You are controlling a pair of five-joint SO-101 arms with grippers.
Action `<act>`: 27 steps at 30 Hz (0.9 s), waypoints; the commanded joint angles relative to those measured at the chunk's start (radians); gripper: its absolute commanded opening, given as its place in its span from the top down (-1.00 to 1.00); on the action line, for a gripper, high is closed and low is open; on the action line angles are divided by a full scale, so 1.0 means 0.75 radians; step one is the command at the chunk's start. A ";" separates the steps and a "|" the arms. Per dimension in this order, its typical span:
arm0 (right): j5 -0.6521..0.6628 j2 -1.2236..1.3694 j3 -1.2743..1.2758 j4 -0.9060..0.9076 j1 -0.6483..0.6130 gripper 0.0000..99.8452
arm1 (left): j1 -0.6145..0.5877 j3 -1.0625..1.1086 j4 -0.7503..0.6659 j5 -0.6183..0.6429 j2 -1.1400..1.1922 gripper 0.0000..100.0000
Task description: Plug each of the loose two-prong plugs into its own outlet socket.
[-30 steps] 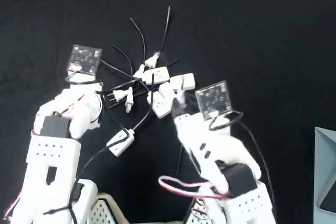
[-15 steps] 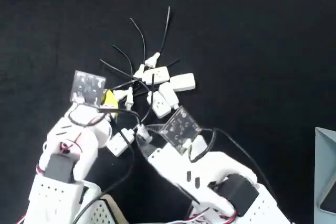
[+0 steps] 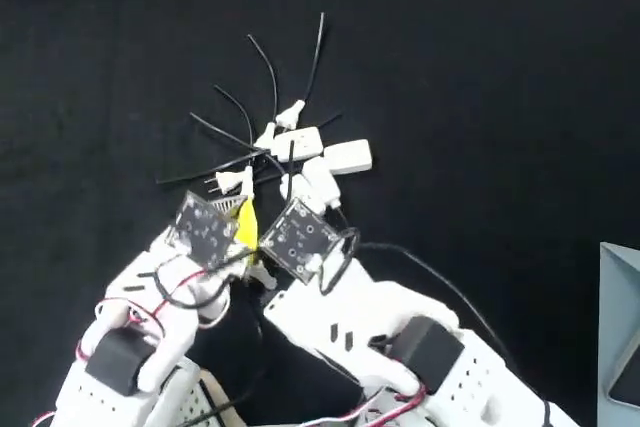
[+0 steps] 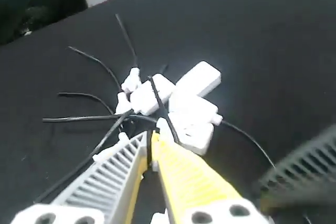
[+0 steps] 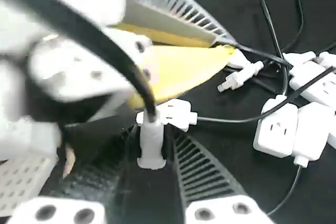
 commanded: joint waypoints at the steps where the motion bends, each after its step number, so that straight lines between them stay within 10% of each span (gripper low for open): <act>1: -0.012 0.030 -0.073 -0.006 -0.004 0.98 | 0.075 -0.009 0.139 -0.068 -0.125 0.94; 16: -0.059 0.040 -0.069 -0.004 -0.002 0.98 | 0.242 -0.011 0.190 -0.282 -0.131 0.94; 27: -0.182 0.040 -0.064 -0.065 -0.002 0.98 | -0.408 -0.069 0.198 -0.280 -0.131 0.94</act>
